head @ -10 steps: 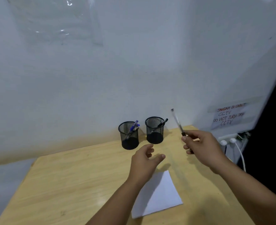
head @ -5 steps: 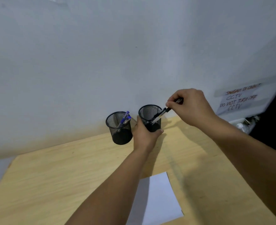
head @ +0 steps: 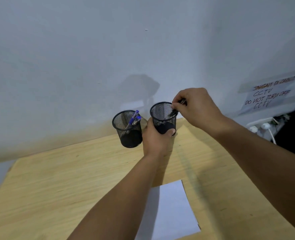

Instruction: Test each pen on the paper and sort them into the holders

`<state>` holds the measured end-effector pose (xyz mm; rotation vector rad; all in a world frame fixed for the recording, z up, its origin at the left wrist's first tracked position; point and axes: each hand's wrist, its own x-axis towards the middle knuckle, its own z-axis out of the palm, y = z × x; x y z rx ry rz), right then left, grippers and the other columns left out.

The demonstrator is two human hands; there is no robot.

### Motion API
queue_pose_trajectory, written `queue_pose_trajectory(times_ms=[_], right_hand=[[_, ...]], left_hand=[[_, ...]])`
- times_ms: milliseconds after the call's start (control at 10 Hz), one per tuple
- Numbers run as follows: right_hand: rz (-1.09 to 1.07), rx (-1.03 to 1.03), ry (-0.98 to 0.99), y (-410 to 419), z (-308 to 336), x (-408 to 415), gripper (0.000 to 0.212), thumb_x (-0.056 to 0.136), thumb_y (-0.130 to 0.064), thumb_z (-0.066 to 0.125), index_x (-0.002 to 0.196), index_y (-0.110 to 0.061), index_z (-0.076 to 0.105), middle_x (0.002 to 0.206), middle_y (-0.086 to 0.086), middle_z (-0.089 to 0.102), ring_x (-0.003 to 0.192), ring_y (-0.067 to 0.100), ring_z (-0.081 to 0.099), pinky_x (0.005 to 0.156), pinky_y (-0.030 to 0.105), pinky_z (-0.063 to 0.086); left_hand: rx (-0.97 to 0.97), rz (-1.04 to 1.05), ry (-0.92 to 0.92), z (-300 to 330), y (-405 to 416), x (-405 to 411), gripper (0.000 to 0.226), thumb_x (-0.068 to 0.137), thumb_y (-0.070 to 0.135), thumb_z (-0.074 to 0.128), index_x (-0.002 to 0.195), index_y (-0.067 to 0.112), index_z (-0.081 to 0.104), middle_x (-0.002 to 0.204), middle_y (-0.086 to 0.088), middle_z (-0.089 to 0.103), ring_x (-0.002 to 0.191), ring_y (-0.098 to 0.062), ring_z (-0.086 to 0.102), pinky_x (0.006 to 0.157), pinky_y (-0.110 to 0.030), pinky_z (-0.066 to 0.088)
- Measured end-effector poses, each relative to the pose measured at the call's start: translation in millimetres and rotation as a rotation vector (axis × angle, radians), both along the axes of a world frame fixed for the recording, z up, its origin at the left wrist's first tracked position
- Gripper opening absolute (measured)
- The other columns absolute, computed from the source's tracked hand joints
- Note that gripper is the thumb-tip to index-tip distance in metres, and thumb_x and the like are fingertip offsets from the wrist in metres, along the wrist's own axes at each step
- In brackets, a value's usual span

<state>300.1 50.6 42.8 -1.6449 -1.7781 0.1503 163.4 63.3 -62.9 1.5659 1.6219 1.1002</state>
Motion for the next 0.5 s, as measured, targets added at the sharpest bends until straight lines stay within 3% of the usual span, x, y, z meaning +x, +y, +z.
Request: queue_pose_trajectory(times_ms=[100, 200, 300, 400, 500], right_hand=[[0.015, -0.037, -0.179, 5, -13, -8, 0.010, 0.086, -0.031, 0.067, 0.089, -0.025, 0.075, 0.088, -0.002, 0.072, 0.088, 0.019, 0.063, 0.072, 0.031, 0.049], [0.001, -0.049, -0.302, 7, -17, -12, 0.020, 0.091, -0.039, 0.061, 0.095, -0.026, 0.076, 0.089, 0.002, 0.072, 0.096, 0.025, 0.057, 0.073, 0.035, 0.044], [-0.006, -0.061, -0.323, 2, -18, -14, 0.027, 0.092, -0.044, 0.059, 0.108, -0.027, 0.073, 0.104, -0.001, 0.072, 0.106, 0.026, 0.053, 0.083, 0.038, 0.041], [0.001, 0.039, -0.223, -13, -22, -14, 0.033, 0.090, -0.044, 0.061, 0.117, -0.026, 0.068, 0.121, -0.005, 0.065, 0.114, 0.026, 0.051, 0.091, 0.042, 0.041], [-0.012, 0.177, -0.060, -38, -37, -14, 0.032, 0.089, -0.042, 0.061, 0.117, -0.026, 0.067, 0.124, -0.005, 0.062, 0.115, 0.024, 0.052, 0.095, 0.045, 0.044]], left_hand=[[-0.022, -0.013, 0.016, 3, 1, -2, 0.059, 0.069, 0.035, 0.083, 0.120, 0.024, 0.056, 0.113, 0.004, 0.067, 0.104, -0.015, 0.063, 0.089, -0.027, 0.050], [-0.039, -0.050, 0.034, 8, 1, -4, 0.060, 0.071, 0.032, 0.083, 0.122, 0.019, 0.055, 0.116, 0.001, 0.066, 0.106, -0.016, 0.062, 0.085, -0.023, 0.044], [-0.088, -0.110, 0.041, 11, -1, -7, 0.070, 0.067, 0.035, 0.082, 0.128, 0.021, 0.049, 0.118, 0.002, 0.064, 0.108, -0.017, 0.060, 0.084, -0.023, 0.043], [-0.121, -0.176, 0.103, 15, -10, -14, 0.085, 0.062, 0.047, 0.075, 0.134, 0.018, 0.042, 0.122, 0.002, 0.064, 0.111, -0.017, 0.061, 0.087, -0.026, 0.048], [-0.111, -0.234, 0.003, 15, -29, -27, 0.046, 0.078, 0.026, 0.076, 0.117, 0.025, 0.052, 0.107, 0.012, 0.067, 0.094, -0.004, 0.063, 0.074, -0.016, 0.045]])
